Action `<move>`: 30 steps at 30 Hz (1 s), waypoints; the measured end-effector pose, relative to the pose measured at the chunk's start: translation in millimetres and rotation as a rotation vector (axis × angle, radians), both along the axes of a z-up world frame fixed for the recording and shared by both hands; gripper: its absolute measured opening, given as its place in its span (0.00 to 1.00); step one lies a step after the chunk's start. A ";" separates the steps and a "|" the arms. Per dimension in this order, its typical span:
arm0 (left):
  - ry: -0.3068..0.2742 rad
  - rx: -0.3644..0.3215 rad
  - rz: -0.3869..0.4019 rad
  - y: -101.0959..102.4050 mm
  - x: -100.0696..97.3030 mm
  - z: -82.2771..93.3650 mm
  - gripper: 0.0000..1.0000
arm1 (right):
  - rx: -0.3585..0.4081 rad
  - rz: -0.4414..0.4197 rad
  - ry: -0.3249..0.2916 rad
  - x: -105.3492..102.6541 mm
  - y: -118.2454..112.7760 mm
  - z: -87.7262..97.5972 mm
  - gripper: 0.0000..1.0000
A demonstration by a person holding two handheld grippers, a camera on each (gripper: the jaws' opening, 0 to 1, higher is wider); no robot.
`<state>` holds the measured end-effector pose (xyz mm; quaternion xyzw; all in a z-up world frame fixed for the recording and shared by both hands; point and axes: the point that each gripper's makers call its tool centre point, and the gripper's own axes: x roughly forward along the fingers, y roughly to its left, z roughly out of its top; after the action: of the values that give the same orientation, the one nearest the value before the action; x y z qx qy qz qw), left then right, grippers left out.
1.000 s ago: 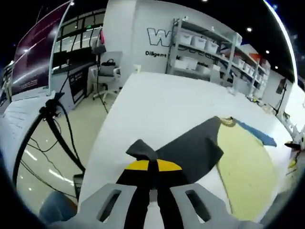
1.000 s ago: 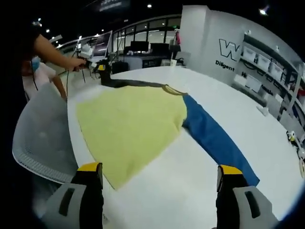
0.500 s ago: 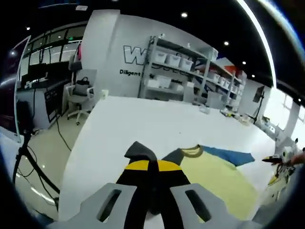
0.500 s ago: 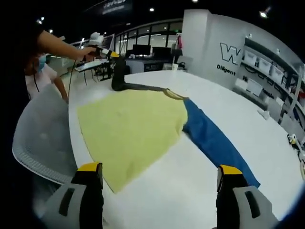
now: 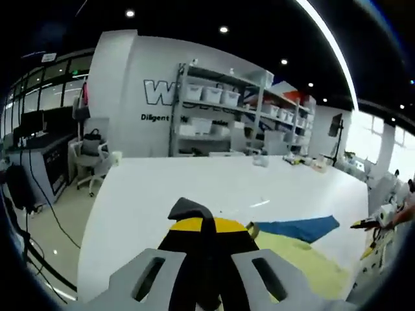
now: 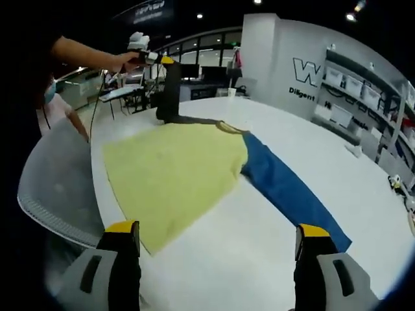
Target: Fold the garment on the visible template until the final outline fits inside the template.
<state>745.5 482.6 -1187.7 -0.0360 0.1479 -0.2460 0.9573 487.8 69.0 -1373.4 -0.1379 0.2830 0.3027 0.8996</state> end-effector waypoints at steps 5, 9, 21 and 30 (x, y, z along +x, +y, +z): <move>-0.043 -0.016 -0.053 -30.5 12.2 24.7 0.01 | 0.000 -0.004 -0.008 -0.3 -5.9 4.3 0.99; -0.051 -0.018 -0.099 -57.0 16.0 32.9 0.01 | 0.002 -0.020 -0.014 1.6 -12.5 8.1 0.99; -0.001 0.072 -0.225 -125.8 16.2 3.1 0.01 | 0.023 -0.050 -0.012 -4.6 -21.5 7.1 0.99; 0.054 0.126 -0.297 -169.4 3.9 -34.7 0.01 | 0.040 -0.078 -0.004 -16.3 -27.3 2.8 0.99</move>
<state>749.4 313.2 -1222.4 0.0398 0.1926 -0.3738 0.9064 471.5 41.6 -1370.6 -0.1093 0.2804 0.2728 0.9138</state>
